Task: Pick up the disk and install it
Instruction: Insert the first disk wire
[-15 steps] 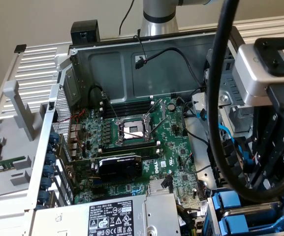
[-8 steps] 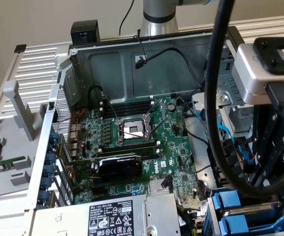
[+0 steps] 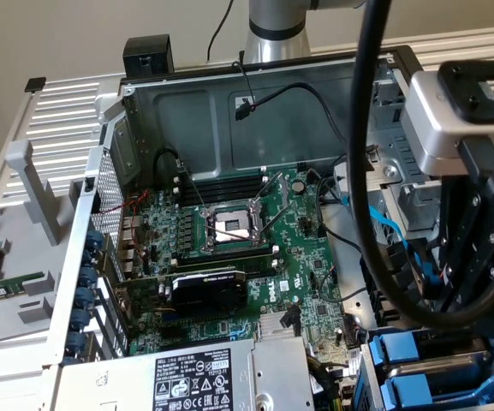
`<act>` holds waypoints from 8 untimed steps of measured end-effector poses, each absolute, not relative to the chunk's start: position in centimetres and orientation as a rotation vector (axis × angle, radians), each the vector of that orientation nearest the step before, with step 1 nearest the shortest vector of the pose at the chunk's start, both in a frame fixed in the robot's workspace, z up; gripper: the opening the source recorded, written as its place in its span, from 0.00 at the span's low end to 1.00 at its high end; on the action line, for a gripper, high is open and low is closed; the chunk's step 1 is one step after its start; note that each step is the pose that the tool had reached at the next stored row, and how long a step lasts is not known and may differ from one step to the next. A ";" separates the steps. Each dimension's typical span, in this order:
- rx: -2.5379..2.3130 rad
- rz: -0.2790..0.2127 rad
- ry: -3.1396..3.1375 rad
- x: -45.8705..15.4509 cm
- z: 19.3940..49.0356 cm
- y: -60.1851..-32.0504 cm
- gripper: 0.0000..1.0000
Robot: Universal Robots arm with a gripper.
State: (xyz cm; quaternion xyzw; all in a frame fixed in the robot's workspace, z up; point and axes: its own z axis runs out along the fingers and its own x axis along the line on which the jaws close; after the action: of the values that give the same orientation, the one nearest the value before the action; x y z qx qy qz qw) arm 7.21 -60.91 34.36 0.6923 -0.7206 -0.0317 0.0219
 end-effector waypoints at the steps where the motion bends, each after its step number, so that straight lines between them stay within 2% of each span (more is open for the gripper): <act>1: 2.143 -0.098 -2.235 7.2 34.4 -60.9 0.17; 8: 2.140 -0.097 -2.237 7.2 34.3 -60.9 0.17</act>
State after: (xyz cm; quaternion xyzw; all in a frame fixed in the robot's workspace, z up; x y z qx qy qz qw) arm 7.20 -60.88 34.34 0.6908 -0.7220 -0.0314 0.0219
